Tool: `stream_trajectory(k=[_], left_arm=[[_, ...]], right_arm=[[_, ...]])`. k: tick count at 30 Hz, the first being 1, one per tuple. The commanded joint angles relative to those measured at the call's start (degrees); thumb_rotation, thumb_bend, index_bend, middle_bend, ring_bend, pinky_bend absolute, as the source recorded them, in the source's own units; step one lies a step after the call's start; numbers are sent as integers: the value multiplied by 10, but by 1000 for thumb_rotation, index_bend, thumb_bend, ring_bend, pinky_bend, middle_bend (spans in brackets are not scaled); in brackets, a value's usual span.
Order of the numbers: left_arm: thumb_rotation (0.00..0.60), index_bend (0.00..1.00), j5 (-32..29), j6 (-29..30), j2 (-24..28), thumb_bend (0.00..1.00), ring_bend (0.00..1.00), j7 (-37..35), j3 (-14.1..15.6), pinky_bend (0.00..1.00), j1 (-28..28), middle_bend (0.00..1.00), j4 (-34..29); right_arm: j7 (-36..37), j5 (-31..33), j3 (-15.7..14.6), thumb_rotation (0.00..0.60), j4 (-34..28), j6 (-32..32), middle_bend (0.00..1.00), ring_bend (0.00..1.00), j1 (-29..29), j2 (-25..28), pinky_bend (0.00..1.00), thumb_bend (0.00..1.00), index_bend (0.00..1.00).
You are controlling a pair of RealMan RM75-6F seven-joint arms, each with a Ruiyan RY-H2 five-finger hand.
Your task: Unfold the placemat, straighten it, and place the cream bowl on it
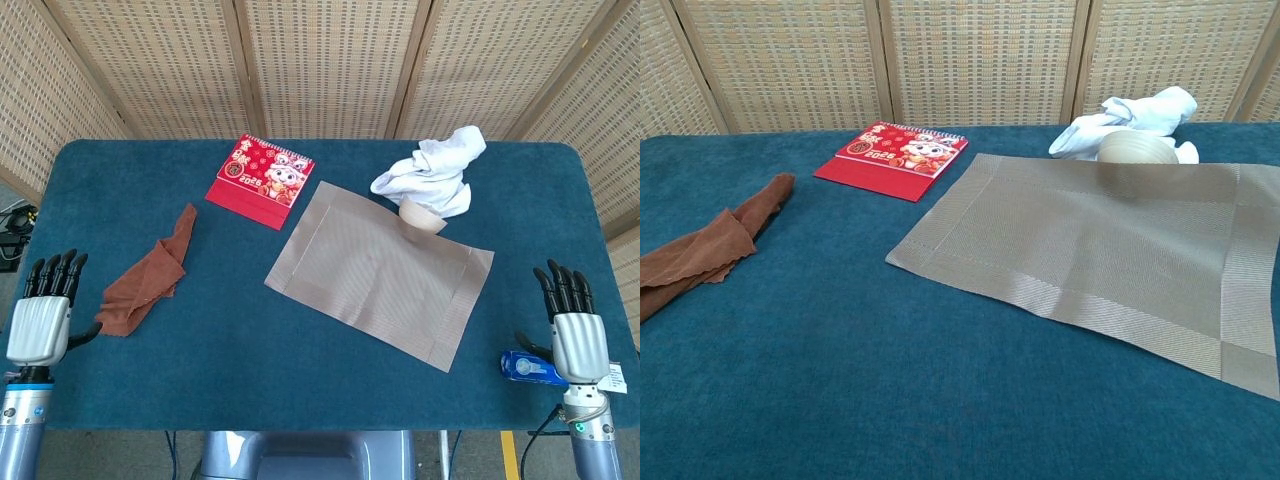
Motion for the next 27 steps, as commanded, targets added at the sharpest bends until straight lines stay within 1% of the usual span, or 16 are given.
stream_trajectory(k=[1,4,9,14,17,22,27], left_arm=[[600,0,1,-16,-3,123,0,-1,-5,0,-14,0,-3],[600,0,6,-32,-8,124,0,6,-11,0,-32,0,3],[600,1,10,-76,-29,128,0,44,-31,0,-82,0,16],[600,1,-4,-117,-53,131,0,74,-50,0,-126,0,37],[600,16,-19,-150,-79,135,0,99,-62,0,-161,0,60],[600,57,-35,-186,-121,140,0,119,-67,0,-202,0,96],[600,88,-47,-218,-159,149,0,127,-65,0,-235,0,136]], right_arm=[[5,2,4,600,0,-4,0,0,-1,2,0,245,89],[10,3,8,600,1,-6,0,0,-2,3,0,245,89],[22,9,16,600,0,-8,0,0,-4,8,0,245,89],[31,15,23,600,2,-13,0,0,-5,12,0,245,89],[38,21,28,600,3,-17,0,0,-6,14,0,245,89],[42,24,35,600,4,-16,0,0,-8,16,0,244,89],[47,29,39,600,8,-21,0,0,-9,16,0,244,89]])
